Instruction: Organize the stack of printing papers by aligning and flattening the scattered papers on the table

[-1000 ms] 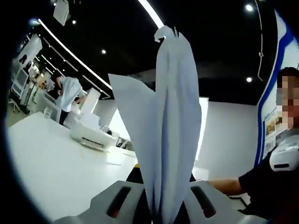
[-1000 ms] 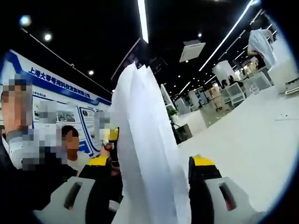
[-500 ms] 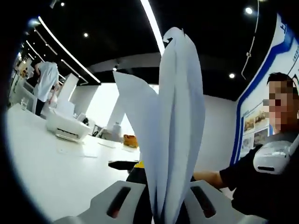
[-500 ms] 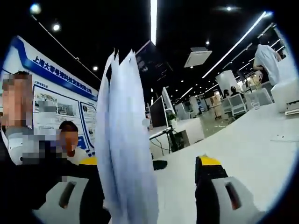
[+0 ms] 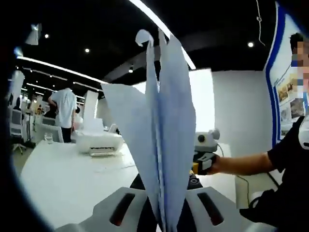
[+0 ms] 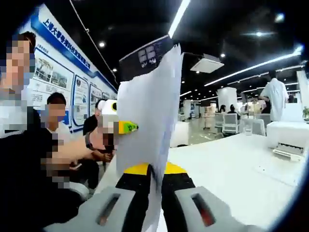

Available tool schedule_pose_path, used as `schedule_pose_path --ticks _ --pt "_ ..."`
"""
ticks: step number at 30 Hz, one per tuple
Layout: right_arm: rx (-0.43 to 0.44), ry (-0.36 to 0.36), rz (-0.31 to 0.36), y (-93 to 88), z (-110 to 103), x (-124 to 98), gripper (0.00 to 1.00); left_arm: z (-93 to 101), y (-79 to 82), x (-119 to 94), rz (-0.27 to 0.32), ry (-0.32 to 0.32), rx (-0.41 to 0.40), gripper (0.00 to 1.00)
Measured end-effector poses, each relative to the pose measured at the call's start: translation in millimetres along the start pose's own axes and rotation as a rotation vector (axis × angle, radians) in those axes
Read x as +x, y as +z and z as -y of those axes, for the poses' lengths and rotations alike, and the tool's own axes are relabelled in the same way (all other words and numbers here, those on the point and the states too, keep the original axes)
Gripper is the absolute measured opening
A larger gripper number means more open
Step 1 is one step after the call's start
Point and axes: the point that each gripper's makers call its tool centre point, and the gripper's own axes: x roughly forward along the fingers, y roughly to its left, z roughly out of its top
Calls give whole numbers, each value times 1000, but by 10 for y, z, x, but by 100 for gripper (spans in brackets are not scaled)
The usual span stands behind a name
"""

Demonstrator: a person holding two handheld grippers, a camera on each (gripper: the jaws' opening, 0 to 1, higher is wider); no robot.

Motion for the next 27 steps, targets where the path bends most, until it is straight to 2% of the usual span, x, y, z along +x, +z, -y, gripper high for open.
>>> schedule_pose_path --ticks 3,6,8,9,11,12,15,16,17,19,21,24,27 --pt "-54 -100 25 97 98 -16 0 -25 64 91 30 39 55 6" --pt "-158 -170 62 216 150 -86 0 -75 122 179 53 56 62 7" --pt "-183 -189 82 252 149 -137 0 -156 162 246 69 85 84 10" --pt "-178 -182 85 231 133 -173 0 -197 162 273 78 102 110 13" --pt "-137 -202 78 143 206 -219 0 -266 55 330 75 121 83 20" --pt "-105 -220 48 39 264 -238 3 -290 -6 356 68 128 54 24" --pt "-53 -255 -11 -125 359 -253 19 -305 -75 452 65 135 29 29" --pt "-33 -271 -36 -192 402 -260 20 -309 -97 491 64 139 22 31" --pt "-32 -283 -34 -199 423 -261 20 -309 -100 528 63 142 17 31" --pt "-9 -299 -31 -187 461 -269 20 -301 -78 592 59 150 5 31" --pt "30 -313 1 -107 495 -280 23 -293 -22 628 60 154 0 31" --pt "61 -322 36 47 534 -312 24 -251 152 645 87 145 13 31" --pt "84 -337 66 154 563 -340 21 -218 300 631 124 132 8 31"
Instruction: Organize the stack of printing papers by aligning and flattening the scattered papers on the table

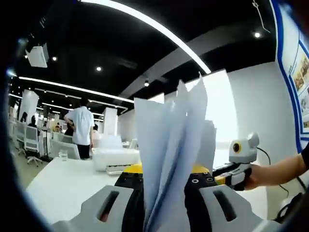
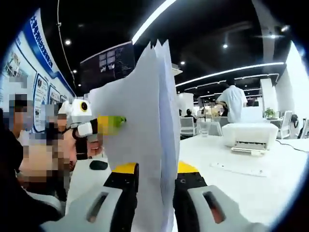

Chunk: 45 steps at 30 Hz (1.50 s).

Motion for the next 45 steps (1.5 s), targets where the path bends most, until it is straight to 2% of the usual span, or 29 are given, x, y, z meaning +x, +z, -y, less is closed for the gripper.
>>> schedule_pose_path --ticks 3,4,6,8,11,15,17,20,24,27,29,32,34,38,43,45 --pt "15 2 24 53 -7 -5 22 -3 12 -48 17 -2 -22 32" --pt "28 -3 22 33 6 3 24 -20 -25 -63 15 3 -38 32" --pt "96 2 -29 -126 1 43 29 -78 -131 -86 -5 21 -67 34" --pt "125 3 -20 -168 -2 89 29 -141 -229 -99 -20 41 -80 37" --pt "150 21 -14 -149 -78 137 28 -122 -219 -87 -10 37 -107 38" --pt "106 26 -3 -29 -163 179 28 -47 -30 -82 17 30 -73 39" --pt "35 4 -3 -15 -138 157 28 -30 25 -121 23 30 -62 39" --pt "51 11 -37 -179 -88 127 30 -59 -31 -186 19 33 -71 39" --pt "50 -4 -87 -378 -4 120 29 -117 -209 -214 -21 47 -84 39" --pt "58 -4 -99 -402 -34 142 30 -114 -242 -205 -37 50 -74 38" --pt "72 34 -99 -372 -135 182 31 -87 -208 -196 -30 39 -76 38" --pt "49 78 -110 -379 -240 208 31 -60 -149 -224 -15 30 -75 38" --pt "33 81 -116 -398 -242 206 31 -71 -154 -243 -17 29 -73 38" --pt "16 85 -108 -409 -194 179 24 -126 -165 -299 -19 42 -76 38" --pt "-1 113 -93 -397 -242 163 12 -119 -176 -296 -29 45 -68 36" --pt "0 125 -91 -397 -267 163 10 -88 -176 -288 -33 43 -56 36"
